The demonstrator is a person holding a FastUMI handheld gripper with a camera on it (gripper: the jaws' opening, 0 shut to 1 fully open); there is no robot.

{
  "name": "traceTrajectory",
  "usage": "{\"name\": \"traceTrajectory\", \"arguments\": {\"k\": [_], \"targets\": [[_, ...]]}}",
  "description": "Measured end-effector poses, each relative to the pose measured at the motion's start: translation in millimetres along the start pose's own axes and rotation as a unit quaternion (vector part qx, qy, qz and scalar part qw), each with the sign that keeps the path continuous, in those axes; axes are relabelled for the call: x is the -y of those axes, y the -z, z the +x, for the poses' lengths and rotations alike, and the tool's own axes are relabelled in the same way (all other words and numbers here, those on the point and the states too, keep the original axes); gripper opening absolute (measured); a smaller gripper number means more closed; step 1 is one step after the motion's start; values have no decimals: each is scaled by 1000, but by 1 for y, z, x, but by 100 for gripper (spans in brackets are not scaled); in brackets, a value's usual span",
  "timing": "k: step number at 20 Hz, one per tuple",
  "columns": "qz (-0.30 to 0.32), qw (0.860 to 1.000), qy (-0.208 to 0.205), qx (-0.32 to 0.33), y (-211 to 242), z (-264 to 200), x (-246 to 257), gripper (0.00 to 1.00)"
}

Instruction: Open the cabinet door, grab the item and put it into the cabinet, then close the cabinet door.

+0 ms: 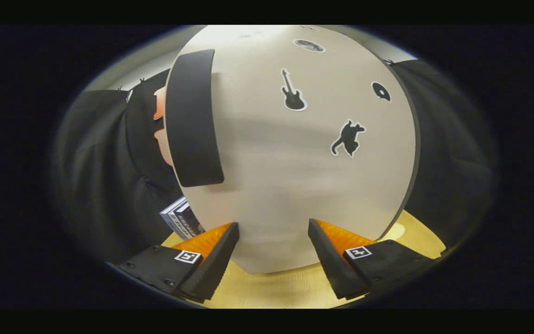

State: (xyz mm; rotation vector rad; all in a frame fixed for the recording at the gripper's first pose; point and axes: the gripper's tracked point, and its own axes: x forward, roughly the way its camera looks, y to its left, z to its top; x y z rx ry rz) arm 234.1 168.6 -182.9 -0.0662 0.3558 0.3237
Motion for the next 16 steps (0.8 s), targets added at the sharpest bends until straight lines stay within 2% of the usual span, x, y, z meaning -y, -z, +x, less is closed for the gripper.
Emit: {"name": "traceTrajectory", "arguments": {"k": [4,6,8,11,16], "targets": [[-15,999,29,6,1,16,3,97],[-7,999,44,5,3,13,2,98],[5,999,41,12,5,1,-6,98],[7,998,52,38,-9,-40,-4,97],[-2,990,94,105,-63,-129,36,97]]}}
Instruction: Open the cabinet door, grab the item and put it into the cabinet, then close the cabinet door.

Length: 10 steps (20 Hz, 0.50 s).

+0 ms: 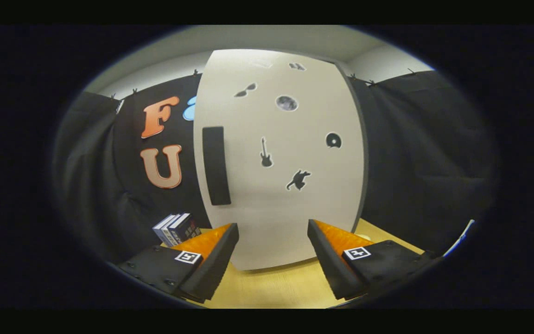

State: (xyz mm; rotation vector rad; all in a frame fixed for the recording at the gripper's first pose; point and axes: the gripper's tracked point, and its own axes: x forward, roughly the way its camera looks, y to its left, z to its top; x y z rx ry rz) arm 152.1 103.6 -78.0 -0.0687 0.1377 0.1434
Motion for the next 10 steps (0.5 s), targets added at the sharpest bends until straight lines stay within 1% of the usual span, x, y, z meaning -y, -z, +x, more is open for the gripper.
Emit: {"name": "traceTrajectory", "arguments": {"k": [4,10], "targets": [[-17,999,21,18,-17,-32,26,97],[5,1000,24,20,-14,-44,43,97]]}}
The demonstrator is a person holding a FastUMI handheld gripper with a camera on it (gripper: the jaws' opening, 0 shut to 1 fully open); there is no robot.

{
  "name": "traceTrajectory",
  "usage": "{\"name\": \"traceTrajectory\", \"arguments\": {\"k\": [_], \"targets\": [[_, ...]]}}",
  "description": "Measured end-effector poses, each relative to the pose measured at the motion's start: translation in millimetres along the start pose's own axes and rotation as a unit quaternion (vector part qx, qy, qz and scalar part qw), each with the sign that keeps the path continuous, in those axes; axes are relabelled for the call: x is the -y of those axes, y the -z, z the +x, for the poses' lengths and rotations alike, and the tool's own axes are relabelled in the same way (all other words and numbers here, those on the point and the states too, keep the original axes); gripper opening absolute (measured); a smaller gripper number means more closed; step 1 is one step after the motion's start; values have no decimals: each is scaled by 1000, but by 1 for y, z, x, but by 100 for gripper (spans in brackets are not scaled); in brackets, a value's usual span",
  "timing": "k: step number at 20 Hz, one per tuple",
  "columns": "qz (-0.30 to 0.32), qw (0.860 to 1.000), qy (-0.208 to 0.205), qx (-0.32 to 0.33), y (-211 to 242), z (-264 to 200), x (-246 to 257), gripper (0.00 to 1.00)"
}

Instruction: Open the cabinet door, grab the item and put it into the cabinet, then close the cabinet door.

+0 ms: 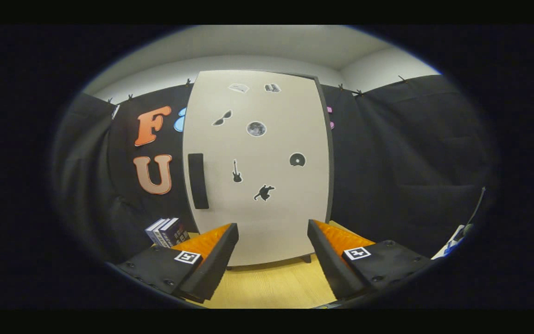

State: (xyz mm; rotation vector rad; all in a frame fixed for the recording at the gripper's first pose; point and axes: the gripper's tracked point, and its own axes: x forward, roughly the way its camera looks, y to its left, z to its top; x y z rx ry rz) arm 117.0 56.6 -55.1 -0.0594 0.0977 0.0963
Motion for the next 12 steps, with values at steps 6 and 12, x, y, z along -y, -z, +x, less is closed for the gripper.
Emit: {"name": "traceTrajectory", "arguments": {"k": [6,12], "targets": [[16,1000,-5,-3,8,-4,4,97],[24,1000,-3,-3,12,-5,8,97]]}}
